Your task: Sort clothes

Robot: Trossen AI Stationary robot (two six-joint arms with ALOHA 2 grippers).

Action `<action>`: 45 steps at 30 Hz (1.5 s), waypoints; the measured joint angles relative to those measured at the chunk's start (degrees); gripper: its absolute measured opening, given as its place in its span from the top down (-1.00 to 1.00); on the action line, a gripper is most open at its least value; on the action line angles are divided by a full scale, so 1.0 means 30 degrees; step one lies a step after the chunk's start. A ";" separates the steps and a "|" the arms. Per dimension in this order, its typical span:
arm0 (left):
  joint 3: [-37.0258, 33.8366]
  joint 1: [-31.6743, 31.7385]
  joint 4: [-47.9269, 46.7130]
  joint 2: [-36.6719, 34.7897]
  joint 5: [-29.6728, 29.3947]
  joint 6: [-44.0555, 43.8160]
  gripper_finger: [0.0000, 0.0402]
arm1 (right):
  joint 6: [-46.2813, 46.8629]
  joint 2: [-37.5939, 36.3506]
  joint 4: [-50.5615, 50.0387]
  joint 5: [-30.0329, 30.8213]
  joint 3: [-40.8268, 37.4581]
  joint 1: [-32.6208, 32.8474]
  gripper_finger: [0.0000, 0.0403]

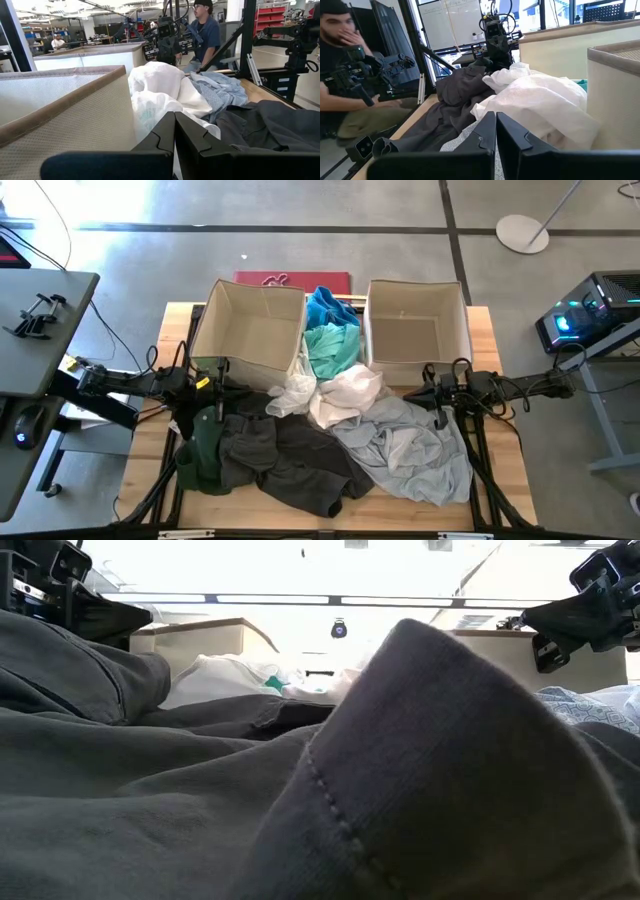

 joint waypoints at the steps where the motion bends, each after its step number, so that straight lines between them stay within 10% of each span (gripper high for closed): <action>1: 0.0000 0.0000 0.0000 -0.0003 0.0004 -0.0003 0.99 | -0.0005 -0.0001 0.0000 0.0000 0.0001 0.0000 1.00; 27: 0.0000 0.0000 0.0067 0.0004 0.0004 -0.0292 0.99 | 0.0000 0.0002 -0.0003 0.0000 0.0001 0.0000 1.00; 45: 0.0443 -0.1351 0.9471 0.2694 -0.0143 -0.2290 1.00 | -0.0005 0.0006 -0.0002 0.0000 -0.0001 0.0000 1.00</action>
